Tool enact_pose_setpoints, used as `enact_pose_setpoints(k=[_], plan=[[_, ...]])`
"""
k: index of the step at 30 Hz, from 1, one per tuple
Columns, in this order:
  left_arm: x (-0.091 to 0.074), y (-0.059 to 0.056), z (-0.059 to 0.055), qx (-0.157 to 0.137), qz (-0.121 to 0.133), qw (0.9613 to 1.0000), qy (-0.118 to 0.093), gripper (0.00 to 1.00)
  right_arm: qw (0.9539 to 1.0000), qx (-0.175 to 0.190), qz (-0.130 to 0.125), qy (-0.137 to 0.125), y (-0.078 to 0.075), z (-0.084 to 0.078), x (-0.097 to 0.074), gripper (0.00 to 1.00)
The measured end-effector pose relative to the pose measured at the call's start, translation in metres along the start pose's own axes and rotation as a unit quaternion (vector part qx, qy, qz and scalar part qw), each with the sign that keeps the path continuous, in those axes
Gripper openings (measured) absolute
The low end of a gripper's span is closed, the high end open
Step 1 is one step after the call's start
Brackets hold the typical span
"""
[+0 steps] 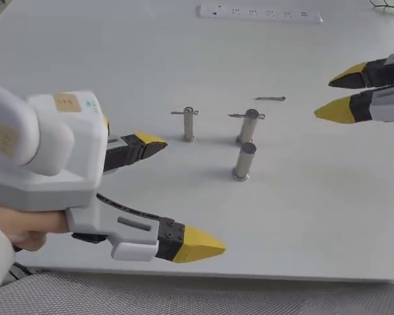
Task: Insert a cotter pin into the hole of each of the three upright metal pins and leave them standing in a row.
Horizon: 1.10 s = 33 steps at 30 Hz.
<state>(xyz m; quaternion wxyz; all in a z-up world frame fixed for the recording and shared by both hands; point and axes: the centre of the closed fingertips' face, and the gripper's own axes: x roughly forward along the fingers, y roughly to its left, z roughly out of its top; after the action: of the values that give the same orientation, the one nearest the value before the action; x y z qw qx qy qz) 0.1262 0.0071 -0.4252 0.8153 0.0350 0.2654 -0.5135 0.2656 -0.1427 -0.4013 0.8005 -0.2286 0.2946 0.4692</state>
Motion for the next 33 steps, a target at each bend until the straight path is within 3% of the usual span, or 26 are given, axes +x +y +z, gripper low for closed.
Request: enact_pose_setpoints(k=[7, 10, 14, 15, 19, 33], plan=[[-0.003, 0.006, 0.003, -0.015, 0.015, 0.9997, -0.009, 0.98, 0.9959, -0.061, 0.027, 0.06, -0.011, -0.003, 0.024, 0.27], [-0.004, 0.007, 0.002, -0.015, 0.019, 0.9997, -0.007, 0.98, 0.994, -0.074, 0.03, 0.075, -0.007, 0.0, 0.03, 0.25], [-0.005, 0.008, -0.001, -0.02, 0.023, 0.9995, -0.005, 0.97, 0.9906, -0.091, 0.023, 0.099, -0.028, -0.004, 0.048, 0.24], [-0.004, 0.009, -0.005, -0.021, 0.027, 0.9994, 0.003, 0.97, 0.9894, -0.098, 0.023, 0.105, -0.025, -0.002, 0.048, 0.22], [-0.005, 0.009, -0.007, -0.024, 0.027, 0.9993, 0.006, 0.97, 0.9871, -0.105, 0.029, 0.118, -0.03, -0.005, 0.06, 0.16], [-0.006, 0.018, -0.003, -0.032, 0.037, 0.9988, 0.005, 0.96, 0.9753, -0.131, 0.037, 0.174, -0.044, -0.017, 0.089, 0.11]])
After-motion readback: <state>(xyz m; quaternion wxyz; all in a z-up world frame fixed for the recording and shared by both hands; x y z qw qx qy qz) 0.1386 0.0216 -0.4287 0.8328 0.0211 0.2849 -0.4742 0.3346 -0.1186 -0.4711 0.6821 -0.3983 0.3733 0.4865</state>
